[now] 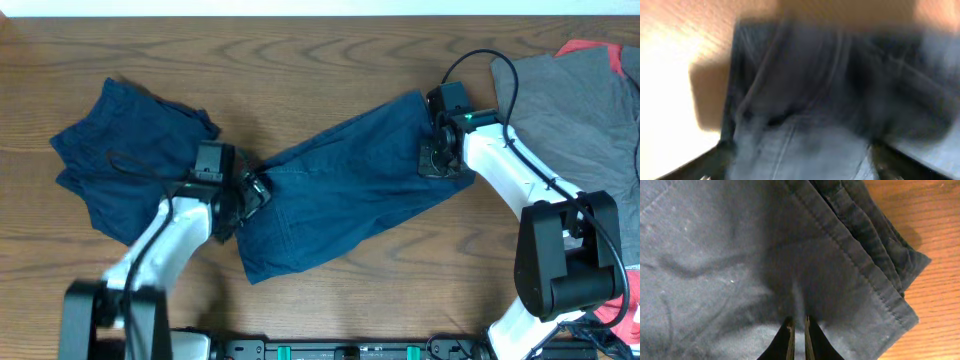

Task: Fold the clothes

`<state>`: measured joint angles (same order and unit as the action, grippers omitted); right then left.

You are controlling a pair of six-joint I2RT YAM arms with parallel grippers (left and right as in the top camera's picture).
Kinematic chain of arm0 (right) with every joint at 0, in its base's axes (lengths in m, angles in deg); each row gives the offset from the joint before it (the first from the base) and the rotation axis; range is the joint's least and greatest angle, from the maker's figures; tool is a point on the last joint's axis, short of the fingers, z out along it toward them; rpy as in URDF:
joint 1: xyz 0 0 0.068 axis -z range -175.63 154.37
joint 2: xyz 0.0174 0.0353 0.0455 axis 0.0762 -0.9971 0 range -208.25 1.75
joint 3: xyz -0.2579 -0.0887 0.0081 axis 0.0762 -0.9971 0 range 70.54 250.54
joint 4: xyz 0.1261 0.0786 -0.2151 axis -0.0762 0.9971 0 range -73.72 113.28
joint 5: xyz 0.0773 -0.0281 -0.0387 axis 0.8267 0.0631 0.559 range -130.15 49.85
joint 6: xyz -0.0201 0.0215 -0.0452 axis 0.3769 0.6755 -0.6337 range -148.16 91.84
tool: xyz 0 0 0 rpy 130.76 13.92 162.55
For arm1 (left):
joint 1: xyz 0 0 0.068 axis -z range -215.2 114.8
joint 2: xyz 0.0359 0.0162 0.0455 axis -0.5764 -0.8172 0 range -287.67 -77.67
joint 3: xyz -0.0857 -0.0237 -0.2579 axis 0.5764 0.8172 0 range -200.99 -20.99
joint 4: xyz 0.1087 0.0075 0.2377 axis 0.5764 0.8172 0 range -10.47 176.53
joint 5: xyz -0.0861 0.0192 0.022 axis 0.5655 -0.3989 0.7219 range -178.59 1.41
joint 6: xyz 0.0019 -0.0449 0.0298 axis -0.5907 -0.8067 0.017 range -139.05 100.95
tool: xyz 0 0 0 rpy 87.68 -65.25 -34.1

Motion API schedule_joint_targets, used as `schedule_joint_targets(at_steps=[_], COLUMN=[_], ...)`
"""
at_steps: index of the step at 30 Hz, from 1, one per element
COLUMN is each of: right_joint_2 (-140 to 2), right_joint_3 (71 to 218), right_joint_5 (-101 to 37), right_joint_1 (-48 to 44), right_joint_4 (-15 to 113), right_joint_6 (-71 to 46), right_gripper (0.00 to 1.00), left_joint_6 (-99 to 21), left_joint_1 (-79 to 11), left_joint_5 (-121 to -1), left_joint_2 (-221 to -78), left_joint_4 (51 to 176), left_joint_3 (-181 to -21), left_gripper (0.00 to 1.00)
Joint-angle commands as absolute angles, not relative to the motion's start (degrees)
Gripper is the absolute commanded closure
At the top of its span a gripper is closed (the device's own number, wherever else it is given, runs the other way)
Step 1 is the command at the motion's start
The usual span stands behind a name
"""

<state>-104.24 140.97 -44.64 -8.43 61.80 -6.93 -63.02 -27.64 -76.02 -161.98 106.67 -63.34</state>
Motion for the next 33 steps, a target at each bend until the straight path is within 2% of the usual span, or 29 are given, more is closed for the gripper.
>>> schedule_joint_targets(at_steps=[1,6,11,18,22,24,25,26,27,33], right_joint_2=[-103.8,-103.8,-103.8,-103.8,-103.8,-103.8,-103.8,-103.7,-103.6,-99.2], right_joint_3=[140.9,140.9,140.9,140.9,140.9,141.0,141.0,141.0,141.1,141.8], right_joint_5=[-44.6,-44.6,-44.4,-44.4,-44.1,-43.3,-42.8,-42.1,-41.0,-32.5], right_joint_1=[-9.2,-9.2,-9.2,-9.2,-9.2,-9.2,-9.2,-9.2,-9.2,-9.2], right_joint_4=[62.1,62.1,62.6,63.7,64.3,65.3,65.7,66.3,66.7,67.7], right_joint_6=[-8.1,-8.0,-8.0,-8.1,-8.1,-8.1,-8.1,-8.3,-9.2,-14.7], right_gripper=[0.92,0.92,0.92,0.92,0.92,0.93,0.93,0.94,0.95,0.99], left_joint_6=[-59.6,-59.5,-59.5,-56.0,-51.4,-51.1,-50.9,-50.5,-50.5,-48.7], left_joint_1=[-27.8,-27.8,-27.7,-27.7,-27.7,-27.7,-27.8,-27.8,-27.8,-28.7], left_joint_5=[-76.5,-81.9,-81.1,-72.3,-66.8,-66.7,-66.7,-66.7,-66.7,-72.6], left_joint_2=[-155.7,-153.2,-157.5,-166.1,-167.8,-167.8,-167.8,-167.8,-167.6,-164.5], left_joint_4=[112.7,117.5,112.7,102.5,99.5,99.6,99.8,100.1,100.6,113.2], left_joint_3=[-63.6,-62.4,-59.2,-56.1,-56.1,-56.1,-56.1,-56.1,-56.2,-62.3], left_gripper=[0.02,0.02,0.02,0.02,0.31,0.5,0.6,0.81,0.94,0.94])
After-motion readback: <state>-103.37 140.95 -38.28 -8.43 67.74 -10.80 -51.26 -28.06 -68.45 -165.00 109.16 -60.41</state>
